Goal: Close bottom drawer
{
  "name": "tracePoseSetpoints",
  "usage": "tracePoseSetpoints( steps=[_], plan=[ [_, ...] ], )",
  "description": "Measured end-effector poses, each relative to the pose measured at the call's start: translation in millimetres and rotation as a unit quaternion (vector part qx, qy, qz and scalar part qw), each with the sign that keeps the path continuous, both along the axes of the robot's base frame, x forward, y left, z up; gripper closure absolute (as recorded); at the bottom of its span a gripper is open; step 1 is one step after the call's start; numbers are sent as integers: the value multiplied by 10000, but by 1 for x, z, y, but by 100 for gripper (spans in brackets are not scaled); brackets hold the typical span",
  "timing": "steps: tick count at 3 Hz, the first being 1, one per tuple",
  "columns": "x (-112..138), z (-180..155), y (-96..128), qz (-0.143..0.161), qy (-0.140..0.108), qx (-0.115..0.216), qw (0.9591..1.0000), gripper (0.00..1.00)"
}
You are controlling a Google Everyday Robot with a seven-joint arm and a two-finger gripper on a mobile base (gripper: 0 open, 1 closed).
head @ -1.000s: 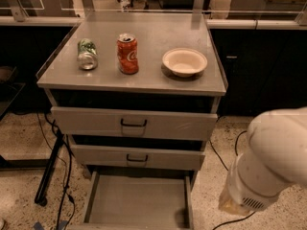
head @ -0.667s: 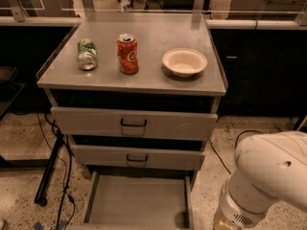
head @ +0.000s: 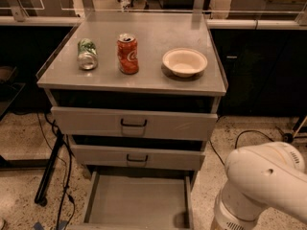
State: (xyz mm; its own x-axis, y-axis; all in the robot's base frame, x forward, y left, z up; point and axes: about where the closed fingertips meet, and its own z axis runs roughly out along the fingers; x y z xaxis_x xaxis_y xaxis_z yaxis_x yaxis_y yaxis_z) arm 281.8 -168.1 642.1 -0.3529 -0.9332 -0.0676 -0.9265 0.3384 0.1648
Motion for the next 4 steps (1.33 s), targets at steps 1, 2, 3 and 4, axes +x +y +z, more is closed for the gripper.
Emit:
tracePoseSetpoints(
  steps=[1,2,3,4],
  plan=[
    [-8,-63,8,-109,398,-59,9991,100],
    [-1,-118,19,-401,683,-5,9969,100],
    [-1,-118,19,-401,683,-5,9969,100],
    [0,-146,16,-658,736,25,9951,100]
  ],
)
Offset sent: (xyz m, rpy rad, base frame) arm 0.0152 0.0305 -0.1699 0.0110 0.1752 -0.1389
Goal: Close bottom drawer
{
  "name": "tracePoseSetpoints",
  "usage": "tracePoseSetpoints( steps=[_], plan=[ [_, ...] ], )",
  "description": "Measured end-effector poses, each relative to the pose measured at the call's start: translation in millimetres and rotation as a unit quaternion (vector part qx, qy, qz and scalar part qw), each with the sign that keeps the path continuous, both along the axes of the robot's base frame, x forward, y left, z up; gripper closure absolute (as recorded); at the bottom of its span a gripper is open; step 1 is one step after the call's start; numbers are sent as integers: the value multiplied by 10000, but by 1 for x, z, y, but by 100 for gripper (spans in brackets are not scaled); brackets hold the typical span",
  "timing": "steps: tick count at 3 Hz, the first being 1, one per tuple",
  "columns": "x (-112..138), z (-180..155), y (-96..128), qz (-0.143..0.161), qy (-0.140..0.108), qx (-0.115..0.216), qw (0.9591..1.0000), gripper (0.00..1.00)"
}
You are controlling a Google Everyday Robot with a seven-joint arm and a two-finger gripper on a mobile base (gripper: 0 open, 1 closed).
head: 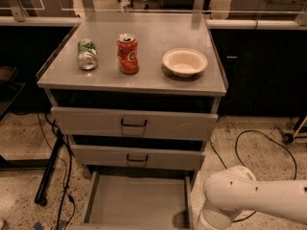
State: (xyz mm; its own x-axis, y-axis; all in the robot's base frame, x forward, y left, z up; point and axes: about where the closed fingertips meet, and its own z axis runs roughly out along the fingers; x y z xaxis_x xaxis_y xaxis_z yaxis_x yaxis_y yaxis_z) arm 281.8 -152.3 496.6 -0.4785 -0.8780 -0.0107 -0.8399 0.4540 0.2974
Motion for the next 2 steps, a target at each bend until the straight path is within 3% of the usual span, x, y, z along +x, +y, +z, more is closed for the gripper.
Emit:
tracePoseSetpoints(
  steps=[2],
  plan=[
    [21,-59,-11,-669,-55,135,9977,100]
  ],
)
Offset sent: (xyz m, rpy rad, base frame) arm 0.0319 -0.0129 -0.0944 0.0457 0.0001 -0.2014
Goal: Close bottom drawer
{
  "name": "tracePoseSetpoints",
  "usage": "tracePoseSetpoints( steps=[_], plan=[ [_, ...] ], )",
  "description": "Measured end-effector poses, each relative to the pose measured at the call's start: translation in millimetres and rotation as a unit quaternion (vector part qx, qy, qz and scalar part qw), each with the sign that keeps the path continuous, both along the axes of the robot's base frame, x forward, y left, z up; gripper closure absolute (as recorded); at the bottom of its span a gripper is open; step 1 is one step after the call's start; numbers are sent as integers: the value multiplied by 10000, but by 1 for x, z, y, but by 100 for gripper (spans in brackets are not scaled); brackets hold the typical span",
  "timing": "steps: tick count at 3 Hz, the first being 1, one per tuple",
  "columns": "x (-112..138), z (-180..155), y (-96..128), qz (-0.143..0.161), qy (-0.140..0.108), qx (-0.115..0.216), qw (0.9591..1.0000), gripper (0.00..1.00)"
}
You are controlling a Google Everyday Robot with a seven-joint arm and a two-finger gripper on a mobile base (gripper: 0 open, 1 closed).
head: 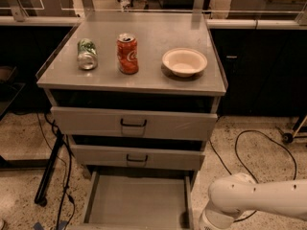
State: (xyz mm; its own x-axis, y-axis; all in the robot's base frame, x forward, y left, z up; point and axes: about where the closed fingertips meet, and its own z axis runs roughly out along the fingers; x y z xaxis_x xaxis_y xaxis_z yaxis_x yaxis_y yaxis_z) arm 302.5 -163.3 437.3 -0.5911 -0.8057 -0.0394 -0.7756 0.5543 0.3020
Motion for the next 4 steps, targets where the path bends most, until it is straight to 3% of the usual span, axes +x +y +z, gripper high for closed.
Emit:
tracePoseSetpoints(
  steps=[2,4],
  plan=[
    [-8,-17,0,-95,171,68,9998,100],
    [-13,-88,-1,-632,556,350,9958,100]
  ],
)
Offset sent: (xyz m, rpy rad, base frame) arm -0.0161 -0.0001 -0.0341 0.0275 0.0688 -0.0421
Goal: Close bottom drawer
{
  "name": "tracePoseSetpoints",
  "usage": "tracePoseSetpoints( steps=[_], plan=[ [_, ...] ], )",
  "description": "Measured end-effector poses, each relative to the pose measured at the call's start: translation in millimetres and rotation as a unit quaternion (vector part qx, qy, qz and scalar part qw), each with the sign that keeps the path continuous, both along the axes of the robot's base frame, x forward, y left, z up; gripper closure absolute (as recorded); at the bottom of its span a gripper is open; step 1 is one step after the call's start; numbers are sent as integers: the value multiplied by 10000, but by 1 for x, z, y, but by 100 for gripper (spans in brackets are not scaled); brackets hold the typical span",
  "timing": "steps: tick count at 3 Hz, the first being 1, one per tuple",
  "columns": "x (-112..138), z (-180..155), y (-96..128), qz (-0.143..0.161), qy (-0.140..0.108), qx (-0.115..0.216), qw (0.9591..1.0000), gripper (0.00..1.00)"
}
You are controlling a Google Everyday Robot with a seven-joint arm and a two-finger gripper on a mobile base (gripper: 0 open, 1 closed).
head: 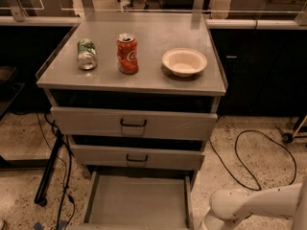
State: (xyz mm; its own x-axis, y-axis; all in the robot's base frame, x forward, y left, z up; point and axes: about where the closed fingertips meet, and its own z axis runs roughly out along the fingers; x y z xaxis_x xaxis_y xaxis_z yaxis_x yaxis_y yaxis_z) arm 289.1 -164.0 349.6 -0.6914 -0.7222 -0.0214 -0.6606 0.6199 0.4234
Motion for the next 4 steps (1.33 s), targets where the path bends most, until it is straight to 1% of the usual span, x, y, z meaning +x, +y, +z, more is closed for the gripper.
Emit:
tracePoseSetpoints(
  steps=[1,2,3,4],
  plan=[
    [-3,-39,7,-172,242,100,9995,100],
    [-4,-44,7,-197,261,96,9994,100],
    [3,-66,1,-474,174,25,9987,100],
    [8,-104,-7,-907,110,-129,9957,100]
  ],
)
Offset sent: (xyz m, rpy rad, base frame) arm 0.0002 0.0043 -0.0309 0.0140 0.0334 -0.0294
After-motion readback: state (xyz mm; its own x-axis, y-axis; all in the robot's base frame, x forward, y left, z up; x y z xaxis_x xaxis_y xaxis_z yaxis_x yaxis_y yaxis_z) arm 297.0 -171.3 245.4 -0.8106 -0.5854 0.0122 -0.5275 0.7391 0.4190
